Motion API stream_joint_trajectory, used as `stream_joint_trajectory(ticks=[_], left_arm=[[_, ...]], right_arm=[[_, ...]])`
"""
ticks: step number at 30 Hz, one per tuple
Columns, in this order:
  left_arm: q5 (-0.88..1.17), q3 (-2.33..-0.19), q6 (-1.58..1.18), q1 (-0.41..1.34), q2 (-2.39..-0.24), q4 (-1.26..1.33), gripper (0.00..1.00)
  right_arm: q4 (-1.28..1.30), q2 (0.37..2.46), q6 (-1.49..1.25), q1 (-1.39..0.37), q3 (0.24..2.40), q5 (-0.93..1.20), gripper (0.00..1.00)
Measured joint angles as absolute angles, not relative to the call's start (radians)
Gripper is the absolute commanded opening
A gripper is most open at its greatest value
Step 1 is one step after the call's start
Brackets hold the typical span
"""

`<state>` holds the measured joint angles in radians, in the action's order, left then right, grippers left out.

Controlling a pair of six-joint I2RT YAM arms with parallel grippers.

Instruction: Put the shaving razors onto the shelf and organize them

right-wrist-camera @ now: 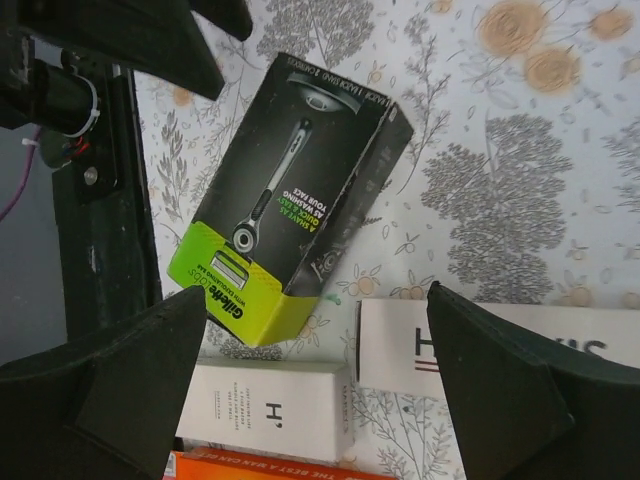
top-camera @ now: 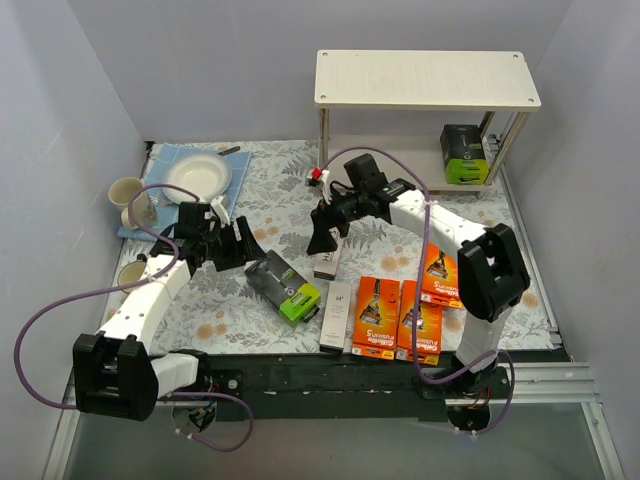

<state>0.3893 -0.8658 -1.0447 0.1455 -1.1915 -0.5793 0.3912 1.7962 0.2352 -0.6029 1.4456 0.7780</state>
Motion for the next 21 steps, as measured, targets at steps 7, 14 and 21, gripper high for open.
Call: stream_joint_trajectory(ticks=[7,14,21], left_arm=[[0.495,-0.687,-1.195,0.139,-1.111,-0.538,0.64],[0.534,-0.583,-1.273,0.125,-1.123,-0.469,0.63],[0.580,-0.583,-1.294,0.113,-1.270,-0.332,0.50]], right_arm=[[0.416,1.903,0.103,-0.651,1.452,0.758,0.99],[0.418,1.988,0.063,-0.685,1.488,0.729,0.98],[0.389,2.099,-0.006,-0.713,1.557,0.672,0.99]])
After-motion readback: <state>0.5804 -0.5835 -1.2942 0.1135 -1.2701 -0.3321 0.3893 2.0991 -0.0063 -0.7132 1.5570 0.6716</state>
